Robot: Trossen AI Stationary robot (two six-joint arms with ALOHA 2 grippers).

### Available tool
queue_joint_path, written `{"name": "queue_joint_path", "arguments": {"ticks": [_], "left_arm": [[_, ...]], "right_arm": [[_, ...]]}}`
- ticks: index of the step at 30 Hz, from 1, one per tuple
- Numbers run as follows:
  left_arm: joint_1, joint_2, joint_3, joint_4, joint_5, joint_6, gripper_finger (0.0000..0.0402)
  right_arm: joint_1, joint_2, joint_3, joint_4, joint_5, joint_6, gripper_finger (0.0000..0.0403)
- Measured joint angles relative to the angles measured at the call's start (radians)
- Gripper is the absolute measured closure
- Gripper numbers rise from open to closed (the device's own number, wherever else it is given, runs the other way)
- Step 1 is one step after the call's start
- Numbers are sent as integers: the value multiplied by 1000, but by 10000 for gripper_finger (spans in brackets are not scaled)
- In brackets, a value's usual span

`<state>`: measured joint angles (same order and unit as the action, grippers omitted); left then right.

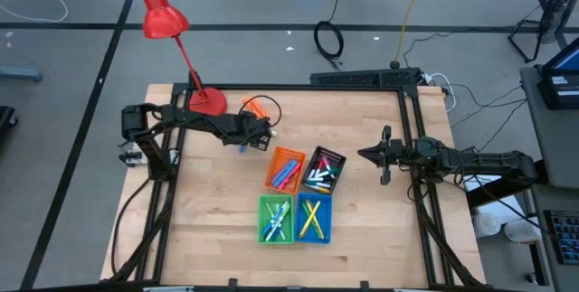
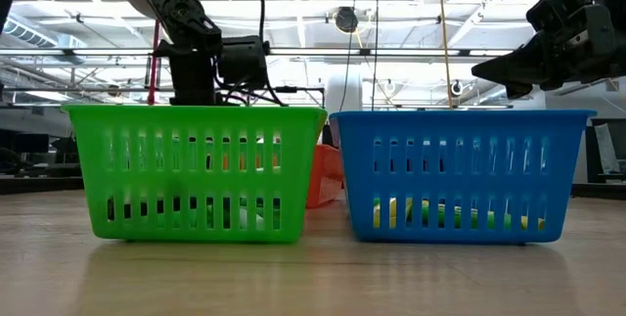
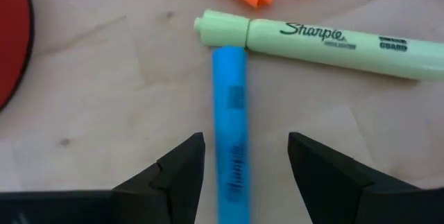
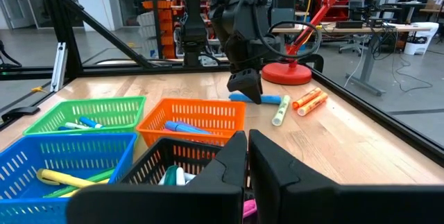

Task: Pick & Place Markers
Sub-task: Put the blue highlighter pen into the orange basket

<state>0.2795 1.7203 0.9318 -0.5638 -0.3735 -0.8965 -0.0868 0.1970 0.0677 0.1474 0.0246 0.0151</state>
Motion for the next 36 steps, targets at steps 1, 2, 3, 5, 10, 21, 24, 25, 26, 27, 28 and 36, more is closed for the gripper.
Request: {"name": "queue_joint_path", "arguments": {"ticks": [1,2,3,5,10,21,24,25,26,27,28,36], "left_arm": [[0,0,0,2,-8,8,188],[0,0,0,2,-17,14,188],[0,0,0,1,-23,16,188],[1,0,0,1,-29,23,188],[1,5,0,5,-19,22,188],[12,73,5,43,10,77,188],[12,67,4,43,12,74,188],[13,65,3,44,13,73,188],[13,65,3,44,14,73,188],[12,65,3,44,14,72,188],[12,65,3,44,14,72,188],[12,66,2,44,12,72,188]], "right_arm": [[0,0,0,0,0,0,394],[0,0,0,0,0,0,394],[0,0,0,0,0,0,394],[0,0,0,0,0,0,394],[0,0,0,0,0,0,394],[0,0,0,1,0,0,394],[0,0,0,-1,0,0,394],[0,0,0,-1,0,0,394],[0,0,0,-1,0,0,394],[0,0,0,-1,0,0,394],[0,0,0,0,0,0,394],[0,0,0,-1,0,0,394]]}}
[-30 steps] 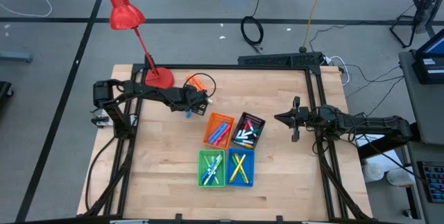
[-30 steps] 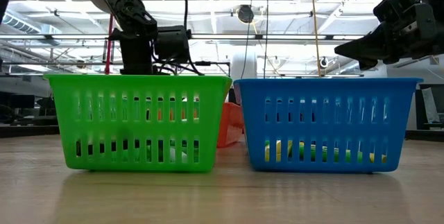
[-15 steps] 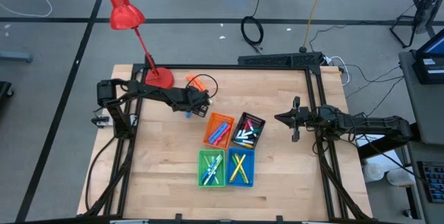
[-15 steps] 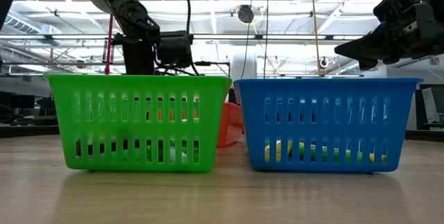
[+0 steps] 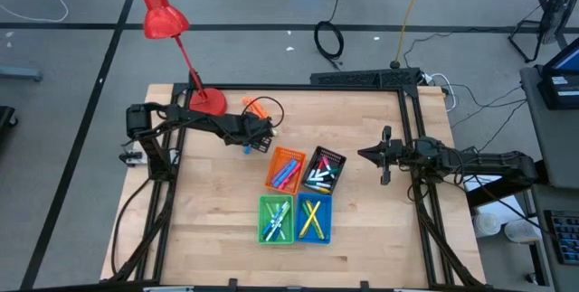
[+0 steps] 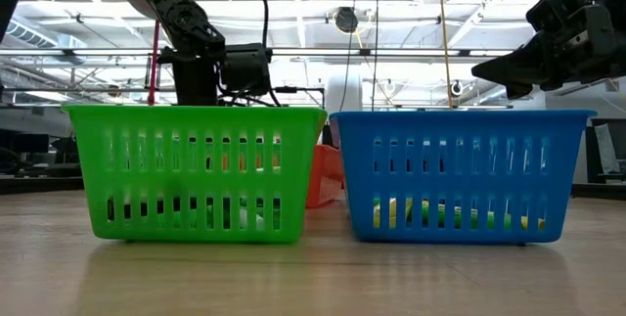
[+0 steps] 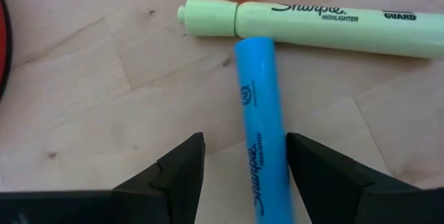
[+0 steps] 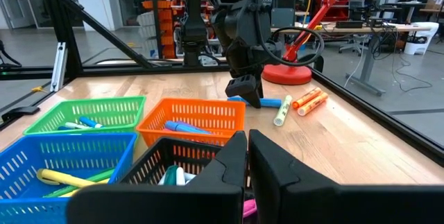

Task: Pick & Place Markers
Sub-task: Put the blue highlighter pen into the orange basket

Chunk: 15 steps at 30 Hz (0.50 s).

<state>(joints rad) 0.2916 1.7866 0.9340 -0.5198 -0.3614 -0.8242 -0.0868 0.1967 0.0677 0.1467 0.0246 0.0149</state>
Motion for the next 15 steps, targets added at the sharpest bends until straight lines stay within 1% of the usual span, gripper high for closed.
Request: {"name": "queue_joint_path", "arguments": {"ticks": [15], "left_arm": [[1,1,-1,0,6,-1,188]], "right_arm": [[0,0,0,0,0,0,394]]}}
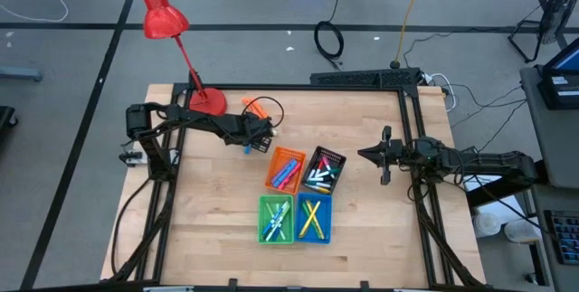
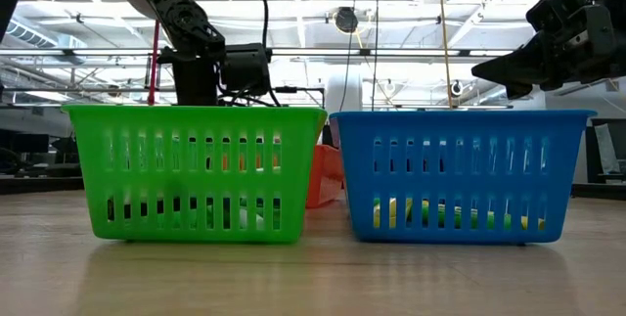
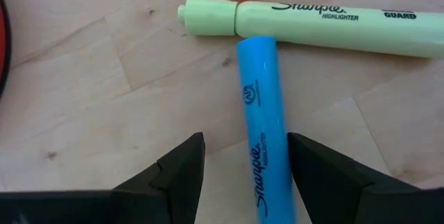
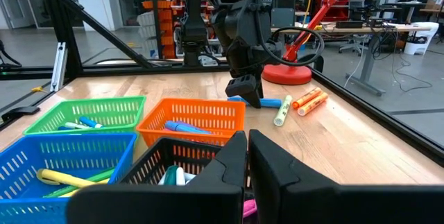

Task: Pick & Place Markers
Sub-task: Put the blue highlighter pen into the orange basket

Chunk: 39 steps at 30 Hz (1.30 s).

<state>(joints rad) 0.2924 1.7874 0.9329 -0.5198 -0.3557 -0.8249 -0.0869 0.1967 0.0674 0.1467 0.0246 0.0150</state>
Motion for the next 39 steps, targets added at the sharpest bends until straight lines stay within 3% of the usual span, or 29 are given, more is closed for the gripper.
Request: {"name": "queue_joint_path", "arguments": {"ticks": [12,24,28,39], "left_arm": [[0,0,0,1,5,5,194],[-1,1,0,6,18,12,304],[-1,1,0,5,18,12,325],[-1,1,-1,0,7,11,281]], "right_arm": [[0,0,0,0,0,0,394],[0,0,0,0,0,0,394],[0,0,0,0,0,0,394],[0,0,0,0,0,0,394]]}}
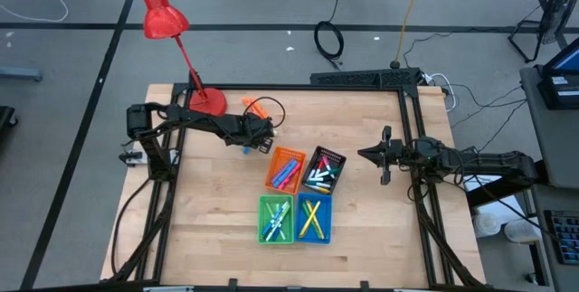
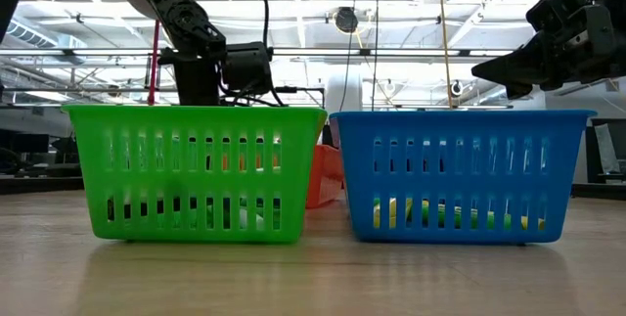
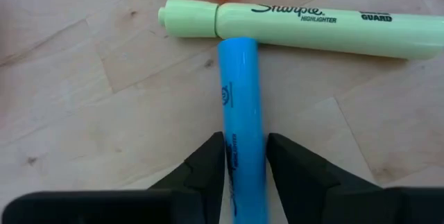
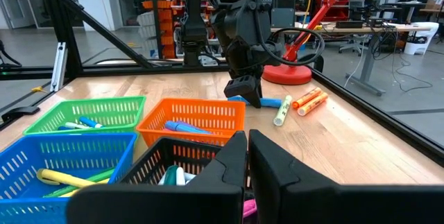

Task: Pick & Place Markers
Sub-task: Put the blue highlighter pen into the orange basket

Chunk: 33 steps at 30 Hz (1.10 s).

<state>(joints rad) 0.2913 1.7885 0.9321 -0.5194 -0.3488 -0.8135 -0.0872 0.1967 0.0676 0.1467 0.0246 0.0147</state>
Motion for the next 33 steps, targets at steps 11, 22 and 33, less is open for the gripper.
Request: {"name": "queue_joint_path", "arguments": {"ticks": [11,22,33], "left_arm": [[0,0,0,11,1,6,317],[0,0,0,29,4,21,299],[0,-25,-1,26,5,53,334]], "right_arm": [[0,0,0,0,0,0,394],[0,0,0,0,0,0,394],[0,0,0,0,0,0,394]]}}
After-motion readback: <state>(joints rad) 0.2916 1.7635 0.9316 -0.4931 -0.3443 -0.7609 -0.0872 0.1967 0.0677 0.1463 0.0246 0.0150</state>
